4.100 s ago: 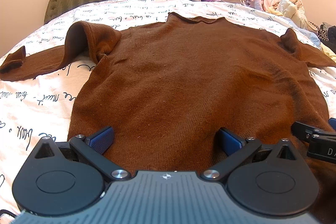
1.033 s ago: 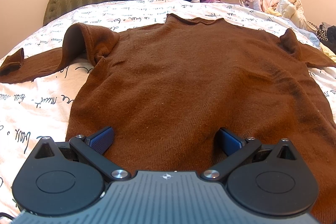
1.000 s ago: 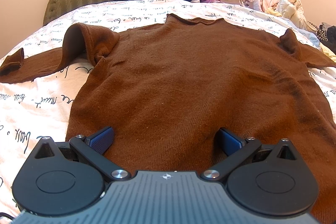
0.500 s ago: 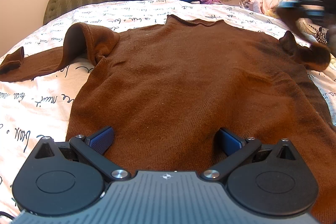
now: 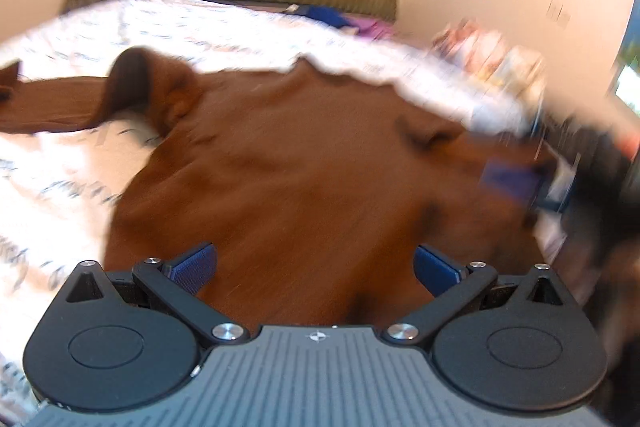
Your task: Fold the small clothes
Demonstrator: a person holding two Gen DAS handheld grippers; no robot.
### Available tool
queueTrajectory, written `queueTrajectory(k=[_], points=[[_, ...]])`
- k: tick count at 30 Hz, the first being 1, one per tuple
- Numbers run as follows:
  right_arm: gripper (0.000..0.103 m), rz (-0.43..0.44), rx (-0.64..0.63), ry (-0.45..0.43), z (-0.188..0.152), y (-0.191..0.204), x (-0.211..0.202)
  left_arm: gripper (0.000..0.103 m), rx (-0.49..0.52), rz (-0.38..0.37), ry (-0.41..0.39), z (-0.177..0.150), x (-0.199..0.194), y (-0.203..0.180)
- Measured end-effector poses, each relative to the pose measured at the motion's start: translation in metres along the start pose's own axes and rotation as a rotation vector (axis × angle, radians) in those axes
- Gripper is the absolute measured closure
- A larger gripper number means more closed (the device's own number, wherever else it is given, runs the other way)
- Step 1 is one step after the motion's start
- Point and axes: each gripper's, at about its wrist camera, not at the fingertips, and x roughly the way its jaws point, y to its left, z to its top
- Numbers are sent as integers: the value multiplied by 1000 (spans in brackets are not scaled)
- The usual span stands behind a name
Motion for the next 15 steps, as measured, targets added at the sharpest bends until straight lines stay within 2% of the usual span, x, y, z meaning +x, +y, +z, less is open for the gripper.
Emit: queueTrajectory(k=[3, 5, 7, 8, 10, 12, 13, 14, 15], points=[[31, -62, 4, -7, -18, -21, -2, 0, -76, -113, -51, 39, 5, -9], [30, -22, 75, -26, -18, -30, -5, 0, -63, -126, -80, 65, 23, -24], [30, -11, 96, -70, -19, -34, -9, 0, 85, -40, -137, 82, 46, -55], [30, -7, 128, -72, -18, -39, -10, 0, 212, 35, -154, 87, 62, -78], [30, 31, 201, -106, -18, -49, -15, 1, 493, 128, -152, 83, 94, -120], [31, 66, 282, -133, -17, -61, -19, 3, 738, 199, -159, 61, 129, -153], [35, 91, 319, -143, -17, -67, -21, 8, 792, 218, -159, 54, 141, -162], [35, 74, 341, -143, -16, -70, -22, 8, 822, 215, -140, 50, 154, -169], [35, 95, 360, -147, -16, -73, -22, 8, 833, 200, -122, 48, 163, -169]])
